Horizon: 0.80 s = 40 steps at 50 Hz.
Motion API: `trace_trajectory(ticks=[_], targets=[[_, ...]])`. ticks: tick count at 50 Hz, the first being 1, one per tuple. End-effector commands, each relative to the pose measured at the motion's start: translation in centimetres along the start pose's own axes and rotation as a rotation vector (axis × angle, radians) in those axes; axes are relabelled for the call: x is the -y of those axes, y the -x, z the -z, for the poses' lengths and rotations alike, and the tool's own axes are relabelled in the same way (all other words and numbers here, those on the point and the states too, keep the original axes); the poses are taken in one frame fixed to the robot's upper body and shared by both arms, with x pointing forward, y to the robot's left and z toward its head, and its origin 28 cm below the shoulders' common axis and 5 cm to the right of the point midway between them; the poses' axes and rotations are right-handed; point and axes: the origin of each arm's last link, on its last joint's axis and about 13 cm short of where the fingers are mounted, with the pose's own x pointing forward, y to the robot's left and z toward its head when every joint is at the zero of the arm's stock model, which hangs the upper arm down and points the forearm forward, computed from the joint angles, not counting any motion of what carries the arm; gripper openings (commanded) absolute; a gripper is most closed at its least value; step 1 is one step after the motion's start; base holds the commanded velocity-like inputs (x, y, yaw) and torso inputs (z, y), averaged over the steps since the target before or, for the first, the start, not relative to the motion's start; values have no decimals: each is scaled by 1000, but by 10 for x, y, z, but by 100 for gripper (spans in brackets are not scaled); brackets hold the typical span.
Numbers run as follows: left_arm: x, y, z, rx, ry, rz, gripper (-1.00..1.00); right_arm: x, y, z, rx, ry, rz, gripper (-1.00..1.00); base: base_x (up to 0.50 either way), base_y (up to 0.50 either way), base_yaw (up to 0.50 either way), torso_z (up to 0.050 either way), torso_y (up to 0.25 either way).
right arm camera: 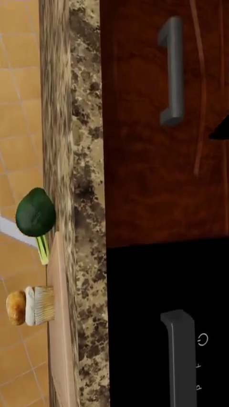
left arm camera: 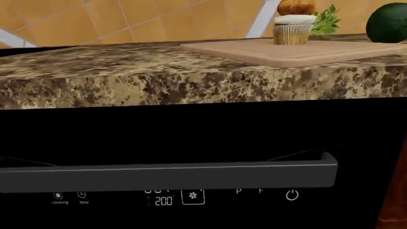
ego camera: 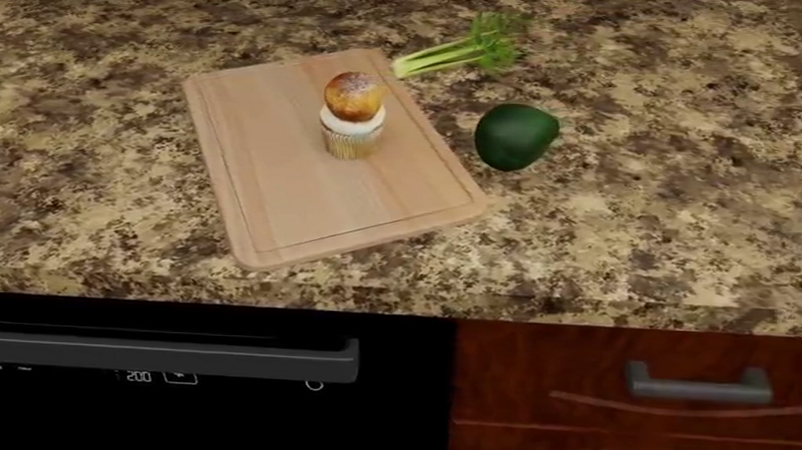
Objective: Clear the non-vegetable object off the cutting board and place the vegetables onto it.
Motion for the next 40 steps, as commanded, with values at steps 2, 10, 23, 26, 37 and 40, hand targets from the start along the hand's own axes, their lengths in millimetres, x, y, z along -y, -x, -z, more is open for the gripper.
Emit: trace_trajectory(ticks=[2, 10, 23, 26, 37, 40], targets=[[-1, 1, -2, 15, 16, 15, 100, -2, 0, -2, 3, 10, -4, 100, 0, -500, 0, 0, 0], [-1, 0, -1, 12, 13, 17, 100, -3, 0, -2, -1, 13, -4, 100, 0, -500, 0, 0, 0], [0, 0, -2, 8, 12, 17, 100, -3, 0, -1, -3, 20, -4, 100, 0, -500, 0, 0, 0], [0, 0, -2, 9, 12, 15, 100, -3, 0, -2, 4, 21, -2, 100, 0, -437, 0, 0, 0], [-2, 1, -14, -7, -17, -6, 100, -4, 3, -20, 44, 159, 48, 100, 0, 0, 0, 0, 0], [-2, 0, -20, -8, -13, -6, 100, -3, 3, -25, 36, 178, 64, 100, 0, 0, 0, 0, 0]])
